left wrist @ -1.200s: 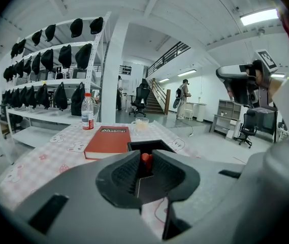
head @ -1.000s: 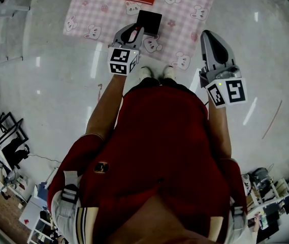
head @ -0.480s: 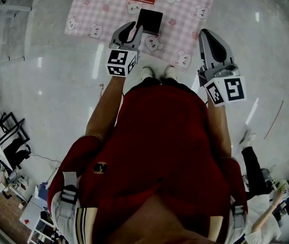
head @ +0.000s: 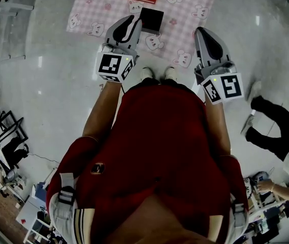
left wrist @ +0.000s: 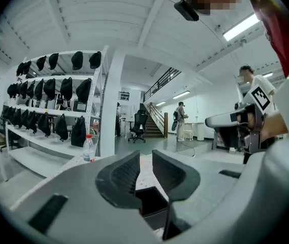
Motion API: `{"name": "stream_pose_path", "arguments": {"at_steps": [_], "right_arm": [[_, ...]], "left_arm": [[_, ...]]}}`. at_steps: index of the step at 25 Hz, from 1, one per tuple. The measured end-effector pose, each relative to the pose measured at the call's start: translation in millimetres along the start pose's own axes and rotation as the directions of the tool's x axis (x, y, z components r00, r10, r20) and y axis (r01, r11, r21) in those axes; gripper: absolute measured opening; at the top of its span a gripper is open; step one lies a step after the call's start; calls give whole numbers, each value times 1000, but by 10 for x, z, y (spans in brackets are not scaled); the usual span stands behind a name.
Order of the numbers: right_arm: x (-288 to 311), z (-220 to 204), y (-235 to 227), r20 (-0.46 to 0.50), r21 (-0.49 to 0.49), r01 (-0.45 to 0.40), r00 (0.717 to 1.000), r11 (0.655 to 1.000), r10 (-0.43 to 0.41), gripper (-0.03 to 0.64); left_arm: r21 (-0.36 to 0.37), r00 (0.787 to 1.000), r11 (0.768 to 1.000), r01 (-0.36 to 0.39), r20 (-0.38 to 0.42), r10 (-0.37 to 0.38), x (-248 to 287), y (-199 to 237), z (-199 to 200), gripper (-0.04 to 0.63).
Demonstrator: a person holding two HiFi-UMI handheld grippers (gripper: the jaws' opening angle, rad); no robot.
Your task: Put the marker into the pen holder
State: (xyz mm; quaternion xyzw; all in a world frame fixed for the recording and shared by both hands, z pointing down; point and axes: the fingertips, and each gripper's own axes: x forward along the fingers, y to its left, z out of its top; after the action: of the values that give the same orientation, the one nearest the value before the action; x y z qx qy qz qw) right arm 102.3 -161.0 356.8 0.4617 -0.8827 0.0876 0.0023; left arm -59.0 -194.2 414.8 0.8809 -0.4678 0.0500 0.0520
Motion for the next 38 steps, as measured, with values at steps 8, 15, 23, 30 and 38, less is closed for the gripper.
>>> {"name": "stream_pose_path", "arguments": {"at_steps": [8,15,23,30,38], "right_arm": [[-115,164,185,31,-13,-20,999,1000,21,-2],[-124,203,330,61,-27,-63,996,998,65,-2],[-111,256,527,73,-51,-124,989,991,127,-2],[-124,262,659,66,-65,-158,984,985,163,-2],[-113,251,766,62,-83,-186,980,979,191,-2]], "left_arm": [[25,995,1000,18,99,-20,-255,-181,539,67],[35,989,999,20,146,-25,-398,-286,751,36],[44,988,999,20,153,-26,-501,-422,866,6],[42,986,999,15,165,-22,-604,-484,958,6],[40,987,999,3,159,-9,-688,-499,938,6]]}}
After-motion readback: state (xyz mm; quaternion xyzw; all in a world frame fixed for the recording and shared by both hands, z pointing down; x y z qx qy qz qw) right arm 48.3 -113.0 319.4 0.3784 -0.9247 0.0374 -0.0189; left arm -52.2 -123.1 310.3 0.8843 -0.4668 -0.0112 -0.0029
